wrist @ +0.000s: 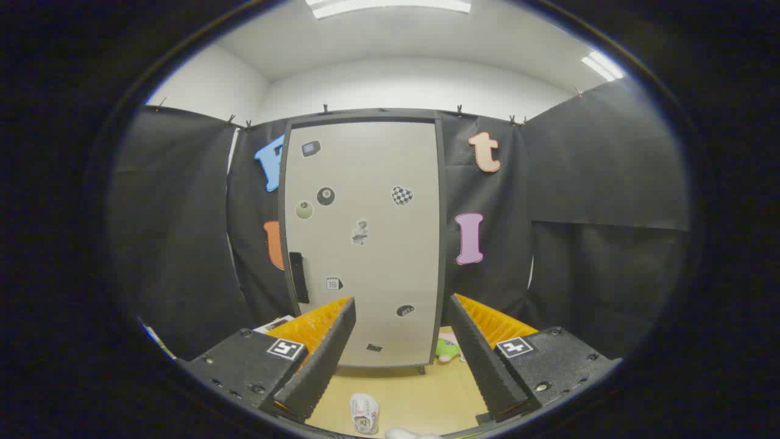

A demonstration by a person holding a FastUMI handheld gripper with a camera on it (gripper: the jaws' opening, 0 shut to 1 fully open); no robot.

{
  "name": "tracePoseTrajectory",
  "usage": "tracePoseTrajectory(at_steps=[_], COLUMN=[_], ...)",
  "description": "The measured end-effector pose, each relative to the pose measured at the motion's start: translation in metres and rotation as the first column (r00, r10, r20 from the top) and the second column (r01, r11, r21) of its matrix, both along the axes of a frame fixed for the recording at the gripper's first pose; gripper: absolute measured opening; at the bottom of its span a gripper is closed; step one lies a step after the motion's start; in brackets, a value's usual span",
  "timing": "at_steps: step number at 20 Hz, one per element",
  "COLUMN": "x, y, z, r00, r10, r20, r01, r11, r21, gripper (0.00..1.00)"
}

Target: Open the shoe cabinet door, grab the shoes and put them into the shoe cabinet, then close the shoe cabinet door.

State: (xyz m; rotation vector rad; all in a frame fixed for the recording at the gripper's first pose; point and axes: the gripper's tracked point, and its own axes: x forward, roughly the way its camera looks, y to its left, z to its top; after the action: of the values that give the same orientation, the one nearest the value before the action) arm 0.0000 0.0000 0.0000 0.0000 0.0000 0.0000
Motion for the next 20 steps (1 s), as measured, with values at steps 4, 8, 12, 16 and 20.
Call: tracePoseTrajectory(at_steps=[4,8,12,16,20], x=[-0.005,-0.004,0.002,0.021,0.054], y=[0.003,0.008,0.012,0.024,0.056], z=[0.001,0.000,-0.001,-0.002,-0.011], r00=[1.000,1.000,1.000,1.000,0.999], r10=[-0.006,-0.009,-0.009,0.000,0.044], r20=[0.003,0.009,0.007,0.009,0.001], r01=[0.006,0.009,0.009,0.000,-0.044], r11=[1.000,1.000,1.000,1.000,0.999], r21=[-0.006,-0.012,-0.002,-0.009,0.007], gripper=[0.99,1.00,1.00,0.99,1.00])
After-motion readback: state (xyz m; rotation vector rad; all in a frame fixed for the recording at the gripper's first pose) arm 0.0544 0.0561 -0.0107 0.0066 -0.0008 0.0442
